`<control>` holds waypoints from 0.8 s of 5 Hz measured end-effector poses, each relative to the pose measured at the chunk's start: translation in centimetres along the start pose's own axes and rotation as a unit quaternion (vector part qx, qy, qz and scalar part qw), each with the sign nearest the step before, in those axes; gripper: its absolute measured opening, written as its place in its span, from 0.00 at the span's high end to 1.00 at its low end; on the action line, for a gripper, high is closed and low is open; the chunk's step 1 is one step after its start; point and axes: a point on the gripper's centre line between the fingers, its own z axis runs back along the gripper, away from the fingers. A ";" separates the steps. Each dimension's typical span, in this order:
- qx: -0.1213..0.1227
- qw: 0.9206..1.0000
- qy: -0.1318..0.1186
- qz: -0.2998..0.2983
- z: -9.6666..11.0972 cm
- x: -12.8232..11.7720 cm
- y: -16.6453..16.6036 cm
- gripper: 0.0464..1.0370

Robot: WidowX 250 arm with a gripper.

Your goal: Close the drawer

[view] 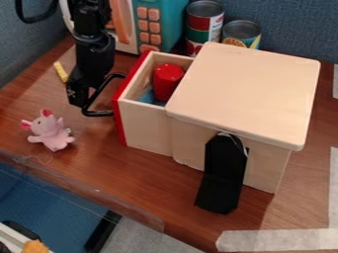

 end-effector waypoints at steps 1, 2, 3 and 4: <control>-0.008 1.000 -0.006 -0.017 -0.4 1.8 0.1 0.04; -0.016 1.000 -0.015 -0.020 -0.5 4.3 0.8 0.04; -0.017 0.999 -0.022 -0.023 0.1 6.3 1.6 0.04; -0.013 0.999 -0.027 -0.031 0.8 8.2 2.0 0.04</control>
